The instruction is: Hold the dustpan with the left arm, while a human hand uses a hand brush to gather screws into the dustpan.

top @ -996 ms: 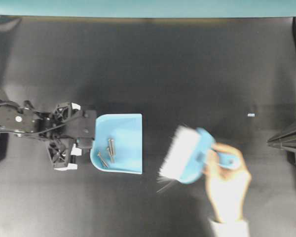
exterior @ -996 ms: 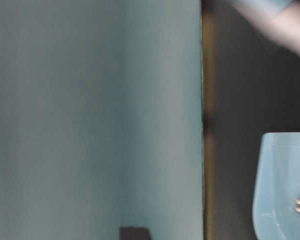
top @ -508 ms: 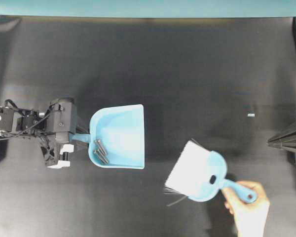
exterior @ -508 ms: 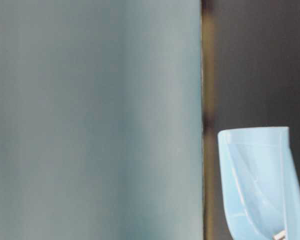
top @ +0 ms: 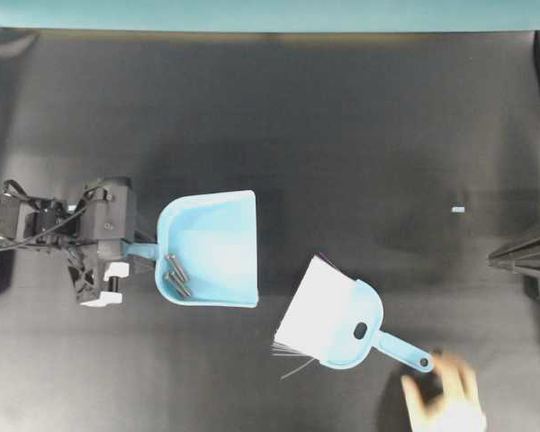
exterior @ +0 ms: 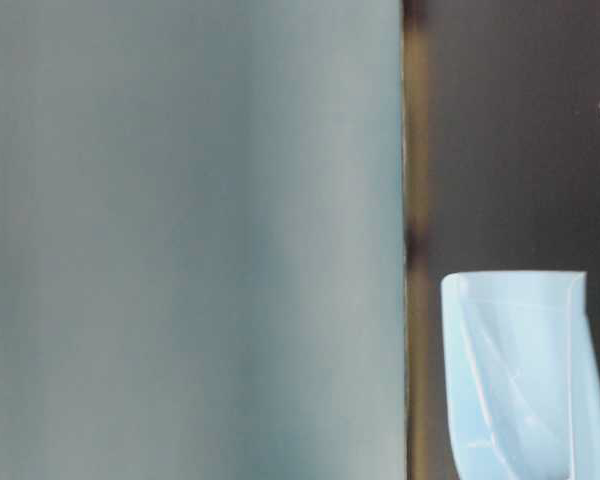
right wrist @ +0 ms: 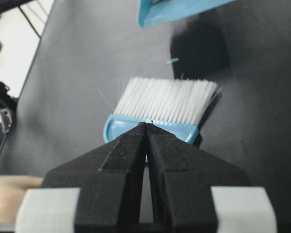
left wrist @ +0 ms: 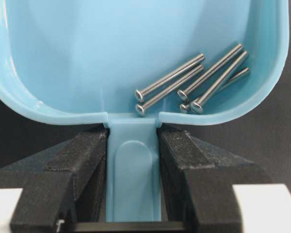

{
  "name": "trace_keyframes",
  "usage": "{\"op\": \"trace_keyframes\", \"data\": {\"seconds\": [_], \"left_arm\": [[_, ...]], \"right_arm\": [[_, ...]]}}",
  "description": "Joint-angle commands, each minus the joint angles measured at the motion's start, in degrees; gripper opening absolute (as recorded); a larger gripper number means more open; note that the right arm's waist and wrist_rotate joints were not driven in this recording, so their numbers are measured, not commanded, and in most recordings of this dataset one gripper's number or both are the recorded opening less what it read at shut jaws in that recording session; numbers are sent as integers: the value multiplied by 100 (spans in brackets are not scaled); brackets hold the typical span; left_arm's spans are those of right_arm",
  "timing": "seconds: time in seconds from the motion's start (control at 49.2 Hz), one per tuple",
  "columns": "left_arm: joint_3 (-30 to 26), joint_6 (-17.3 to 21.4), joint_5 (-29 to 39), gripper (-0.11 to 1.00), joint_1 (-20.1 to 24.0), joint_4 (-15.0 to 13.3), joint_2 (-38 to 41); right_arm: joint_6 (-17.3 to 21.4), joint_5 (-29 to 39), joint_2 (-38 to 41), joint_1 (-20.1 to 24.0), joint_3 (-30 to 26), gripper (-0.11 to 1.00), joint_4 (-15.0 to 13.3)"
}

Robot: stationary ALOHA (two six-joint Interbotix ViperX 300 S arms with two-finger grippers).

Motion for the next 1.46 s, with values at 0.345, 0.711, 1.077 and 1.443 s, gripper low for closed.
{"op": "trace_keyframes", "data": {"seconds": [0.345,0.711,1.077,1.443], "left_arm": [[-44,-9,-18,30,-62,18,-158],[-35,-9,-18,30,-272,18,-158],[-53,-167,-53,30,-334,18,-158],[-44,-167,-18,30,-334,18,-158]], "right_arm": [[9,-53,26,0,-26,0,0],[0,-53,26,0,-26,0,0],[9,-53,26,0,-26,0,0],[0,-53,26,0,-26,0,9]]}}
